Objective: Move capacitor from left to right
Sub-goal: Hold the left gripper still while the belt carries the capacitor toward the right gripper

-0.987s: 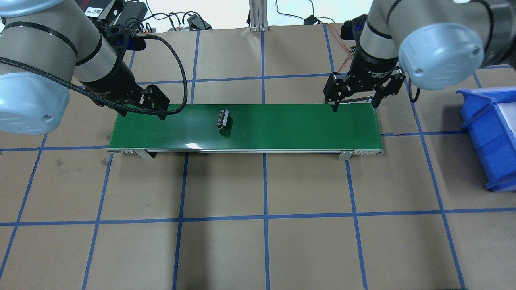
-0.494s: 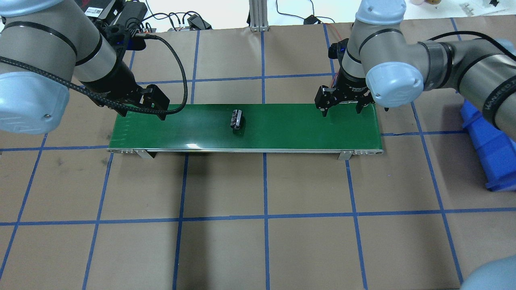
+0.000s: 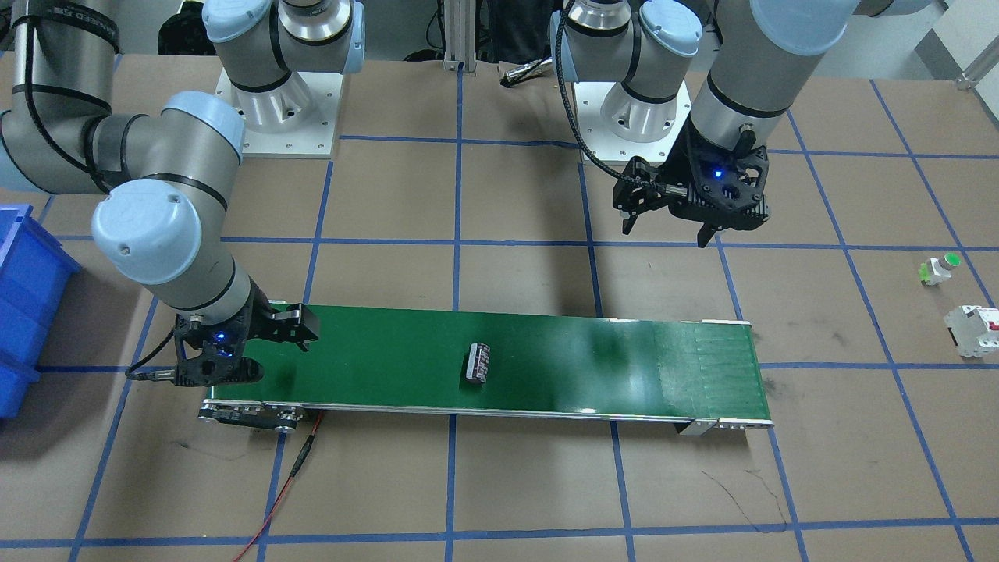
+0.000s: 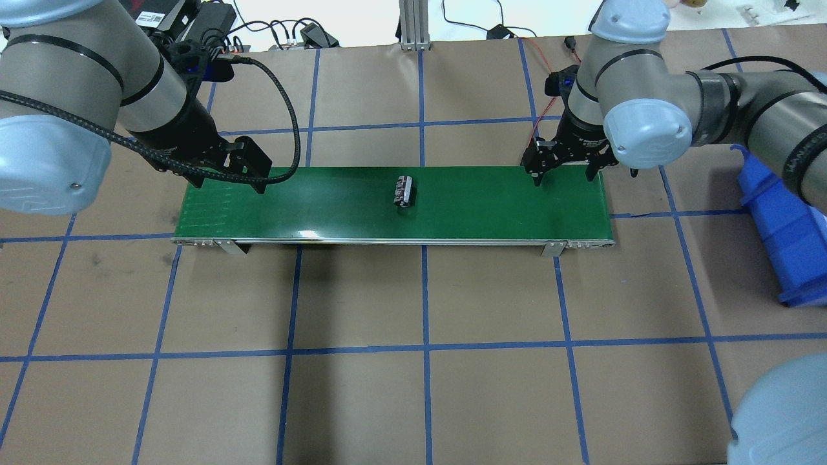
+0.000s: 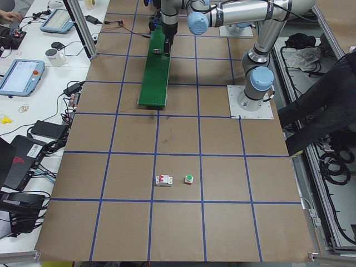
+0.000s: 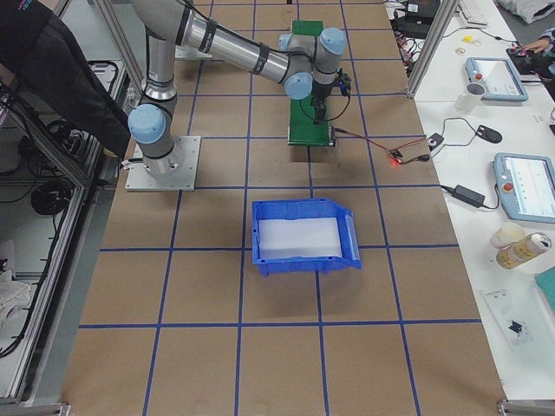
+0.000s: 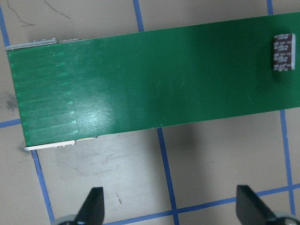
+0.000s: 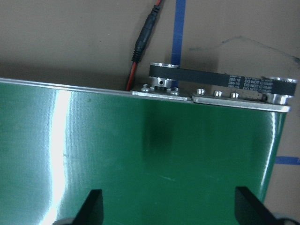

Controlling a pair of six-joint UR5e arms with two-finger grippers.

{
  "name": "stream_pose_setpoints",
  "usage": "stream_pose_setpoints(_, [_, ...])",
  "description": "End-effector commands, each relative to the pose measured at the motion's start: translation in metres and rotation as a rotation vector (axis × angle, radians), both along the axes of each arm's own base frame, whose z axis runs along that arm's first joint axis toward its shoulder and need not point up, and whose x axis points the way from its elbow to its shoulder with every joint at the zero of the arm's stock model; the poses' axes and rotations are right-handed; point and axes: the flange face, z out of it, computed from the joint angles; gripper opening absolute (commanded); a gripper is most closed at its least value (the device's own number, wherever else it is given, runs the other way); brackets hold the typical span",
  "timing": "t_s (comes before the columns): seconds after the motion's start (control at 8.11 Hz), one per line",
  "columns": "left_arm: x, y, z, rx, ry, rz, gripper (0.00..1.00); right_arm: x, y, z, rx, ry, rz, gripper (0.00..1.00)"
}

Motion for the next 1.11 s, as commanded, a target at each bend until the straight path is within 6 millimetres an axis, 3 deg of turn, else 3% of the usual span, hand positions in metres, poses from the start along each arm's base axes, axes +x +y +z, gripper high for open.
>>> stream_pose_setpoints(0.0, [0.000,-0.001,-0.001,0.000,0.000,-0.002,1.00,-0.024,-0.004,-0.005,0.011,-0.029,-0.002,1.00])
stream_pose_setpoints(0.12, [-0.001,-0.001,-0.001,0.002,0.000,-0.003,1.00,-0.022,-0.002,-0.012,0.022,-0.110,-0.016,1.00])
stream_pose_setpoints(0.49, [0.000,-0.001,-0.002,0.003,0.000,-0.002,1.00,-0.045,-0.008,-0.023,0.005,-0.179,-0.047,1.00])
stream_pose_setpoints(0.99, [0.000,-0.001,-0.002,0.005,-0.003,-0.006,1.00,-0.044,-0.007,-0.024,0.009,-0.182,-0.058,1.00])
